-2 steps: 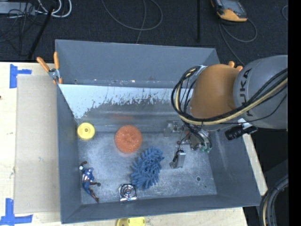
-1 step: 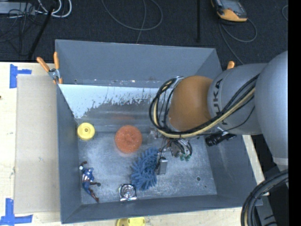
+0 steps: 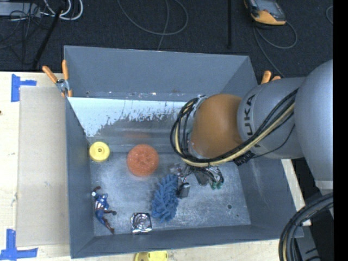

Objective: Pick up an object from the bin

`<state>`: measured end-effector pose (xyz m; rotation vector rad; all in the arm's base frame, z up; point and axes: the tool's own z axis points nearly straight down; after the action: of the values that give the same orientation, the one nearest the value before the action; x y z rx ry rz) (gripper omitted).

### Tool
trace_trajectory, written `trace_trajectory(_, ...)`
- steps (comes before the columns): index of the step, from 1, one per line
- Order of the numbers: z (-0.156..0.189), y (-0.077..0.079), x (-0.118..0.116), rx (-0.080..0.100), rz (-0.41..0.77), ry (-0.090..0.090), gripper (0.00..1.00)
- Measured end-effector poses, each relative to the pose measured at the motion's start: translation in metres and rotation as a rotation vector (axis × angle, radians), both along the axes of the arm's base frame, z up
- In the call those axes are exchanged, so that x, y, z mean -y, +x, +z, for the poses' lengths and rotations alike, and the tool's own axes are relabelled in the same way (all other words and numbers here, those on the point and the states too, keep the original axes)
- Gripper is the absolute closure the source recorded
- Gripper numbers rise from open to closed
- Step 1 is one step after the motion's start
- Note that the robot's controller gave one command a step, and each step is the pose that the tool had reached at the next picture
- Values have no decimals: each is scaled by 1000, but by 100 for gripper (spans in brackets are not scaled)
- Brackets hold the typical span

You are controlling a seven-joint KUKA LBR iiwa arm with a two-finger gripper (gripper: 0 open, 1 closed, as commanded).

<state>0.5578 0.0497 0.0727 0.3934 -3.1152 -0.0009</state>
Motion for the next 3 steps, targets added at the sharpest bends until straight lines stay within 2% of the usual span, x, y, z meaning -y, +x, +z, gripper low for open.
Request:
trace_trajectory(2, 0, 0, 0, 0, -2, 0, 100)
trace_trajectory(3, -2, -26, -12, 4, 17, 0, 100)
